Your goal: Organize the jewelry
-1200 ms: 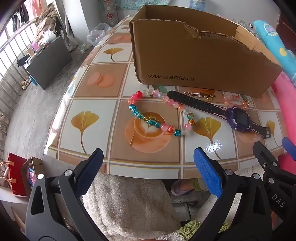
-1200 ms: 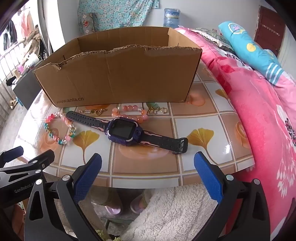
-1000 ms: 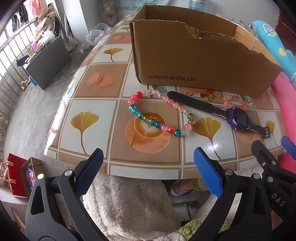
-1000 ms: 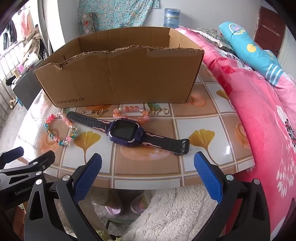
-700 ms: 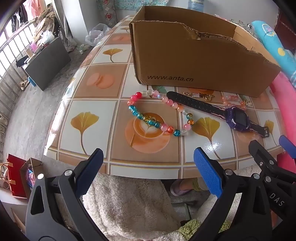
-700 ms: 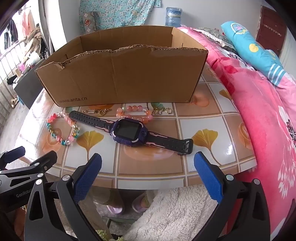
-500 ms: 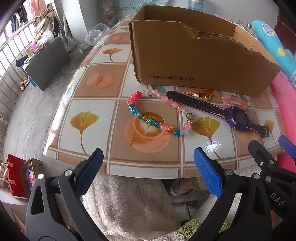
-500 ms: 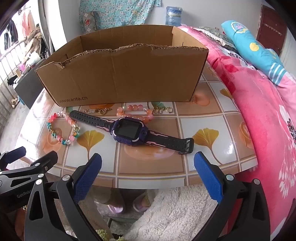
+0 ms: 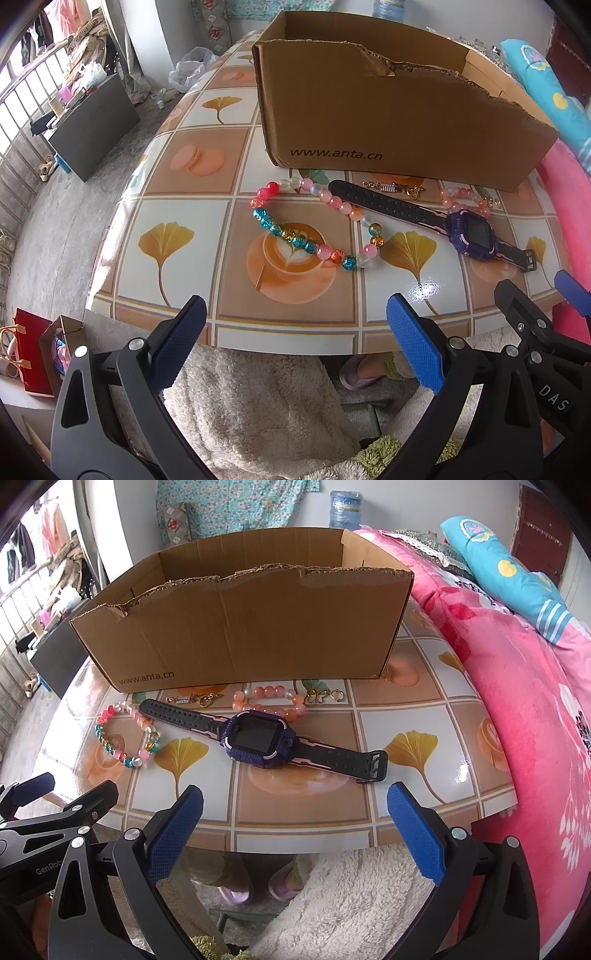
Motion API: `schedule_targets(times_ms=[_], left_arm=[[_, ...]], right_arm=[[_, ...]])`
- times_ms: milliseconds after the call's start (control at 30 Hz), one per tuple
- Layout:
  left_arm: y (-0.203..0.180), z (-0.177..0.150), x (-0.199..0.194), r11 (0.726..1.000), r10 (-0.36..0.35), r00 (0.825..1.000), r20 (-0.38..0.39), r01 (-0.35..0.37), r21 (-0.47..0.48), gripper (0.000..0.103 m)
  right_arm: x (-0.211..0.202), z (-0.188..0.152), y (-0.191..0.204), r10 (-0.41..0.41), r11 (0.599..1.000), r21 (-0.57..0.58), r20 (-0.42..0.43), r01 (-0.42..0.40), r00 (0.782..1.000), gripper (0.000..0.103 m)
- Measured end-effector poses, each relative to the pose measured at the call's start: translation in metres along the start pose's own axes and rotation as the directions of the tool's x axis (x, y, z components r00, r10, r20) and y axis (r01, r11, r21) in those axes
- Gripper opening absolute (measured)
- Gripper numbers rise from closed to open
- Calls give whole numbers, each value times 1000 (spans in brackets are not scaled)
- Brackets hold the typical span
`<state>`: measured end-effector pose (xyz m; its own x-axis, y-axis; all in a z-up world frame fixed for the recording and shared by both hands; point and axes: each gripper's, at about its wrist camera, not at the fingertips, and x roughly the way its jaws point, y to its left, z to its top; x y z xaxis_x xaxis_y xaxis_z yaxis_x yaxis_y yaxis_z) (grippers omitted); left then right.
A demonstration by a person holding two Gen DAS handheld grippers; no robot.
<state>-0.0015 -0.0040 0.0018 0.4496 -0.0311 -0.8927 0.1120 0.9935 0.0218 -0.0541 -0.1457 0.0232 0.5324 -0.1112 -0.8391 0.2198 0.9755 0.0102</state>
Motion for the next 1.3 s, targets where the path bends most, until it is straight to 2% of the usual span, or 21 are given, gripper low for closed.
schedule_targets(times_ms=[1300], left_arm=[[3,-2,-1,1000,4,1000,0,-4,-3,94]], right_arm=[[1,-2,-2,5,1000,9,-3,-5,1000,97]])
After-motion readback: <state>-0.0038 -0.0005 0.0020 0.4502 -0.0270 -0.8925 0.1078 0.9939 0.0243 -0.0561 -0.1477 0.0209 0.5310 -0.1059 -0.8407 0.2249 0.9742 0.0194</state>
